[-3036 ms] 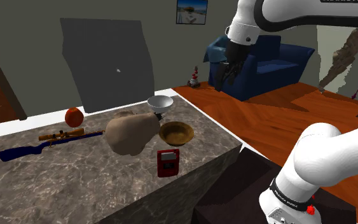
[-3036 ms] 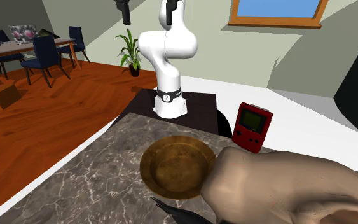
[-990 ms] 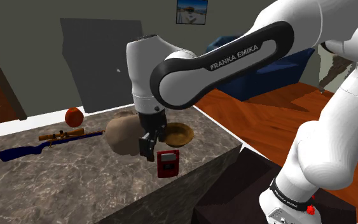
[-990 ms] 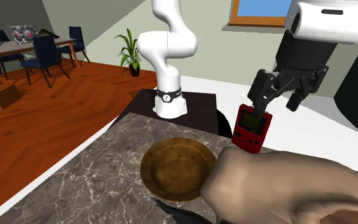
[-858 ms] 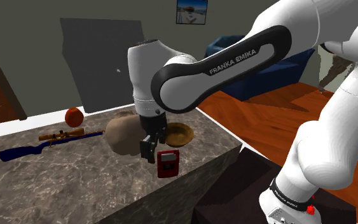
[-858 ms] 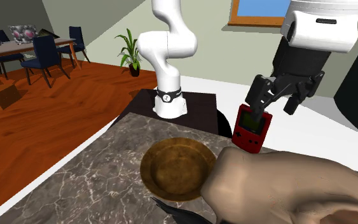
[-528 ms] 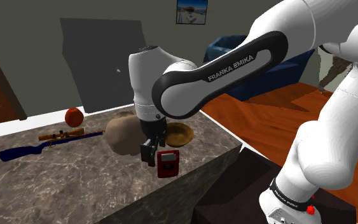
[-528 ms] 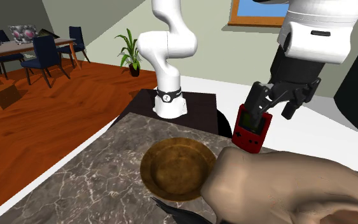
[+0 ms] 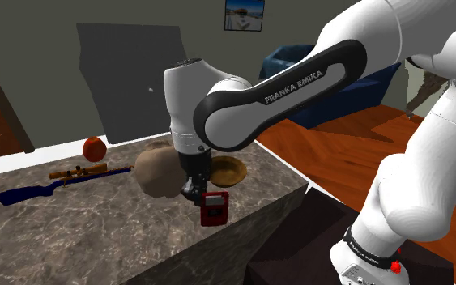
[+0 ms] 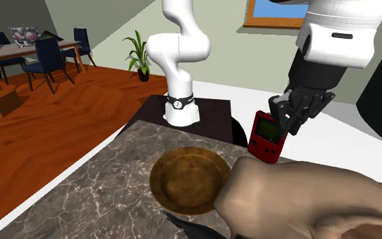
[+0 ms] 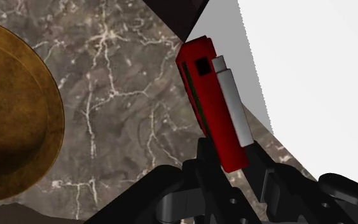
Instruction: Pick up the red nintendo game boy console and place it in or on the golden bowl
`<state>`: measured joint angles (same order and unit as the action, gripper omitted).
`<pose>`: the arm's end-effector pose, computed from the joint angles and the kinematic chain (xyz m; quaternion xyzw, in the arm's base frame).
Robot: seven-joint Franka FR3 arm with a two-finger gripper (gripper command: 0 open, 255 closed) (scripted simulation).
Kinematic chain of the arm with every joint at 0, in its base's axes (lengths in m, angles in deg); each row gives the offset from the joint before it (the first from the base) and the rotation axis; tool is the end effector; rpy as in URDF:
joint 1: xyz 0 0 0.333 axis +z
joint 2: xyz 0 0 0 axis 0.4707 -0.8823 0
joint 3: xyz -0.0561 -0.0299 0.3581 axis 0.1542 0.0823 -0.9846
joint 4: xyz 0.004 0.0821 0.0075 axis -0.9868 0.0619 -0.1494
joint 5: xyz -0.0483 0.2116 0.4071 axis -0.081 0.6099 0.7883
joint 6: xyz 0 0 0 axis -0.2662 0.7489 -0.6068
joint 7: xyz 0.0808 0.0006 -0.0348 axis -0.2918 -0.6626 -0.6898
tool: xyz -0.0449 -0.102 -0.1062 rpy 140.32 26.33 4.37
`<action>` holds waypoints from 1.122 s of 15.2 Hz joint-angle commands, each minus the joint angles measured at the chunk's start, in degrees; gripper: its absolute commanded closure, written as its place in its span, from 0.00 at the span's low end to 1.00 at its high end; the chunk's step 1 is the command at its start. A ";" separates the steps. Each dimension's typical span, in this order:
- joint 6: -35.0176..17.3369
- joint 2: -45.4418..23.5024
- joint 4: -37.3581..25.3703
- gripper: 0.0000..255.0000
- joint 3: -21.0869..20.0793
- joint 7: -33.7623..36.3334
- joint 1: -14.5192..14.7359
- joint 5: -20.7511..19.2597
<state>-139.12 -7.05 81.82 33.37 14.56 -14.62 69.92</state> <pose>0.4402 0.3625 0.3727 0.9710 0.2349 -0.0443 0.0033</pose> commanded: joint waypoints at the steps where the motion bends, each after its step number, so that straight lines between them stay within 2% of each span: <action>1: 0.01 -0.01 0.02 1.00 0.00 0.00 0.00 0.00; 6: 0.00 -0.01 0.03 1.00 0.00 0.00 0.00 0.00; 17: 8.43 2.95 -5.66 1.00 0.47 -0.67 -0.17 1.01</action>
<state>-131.53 -4.28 76.82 33.77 13.96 -14.75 70.89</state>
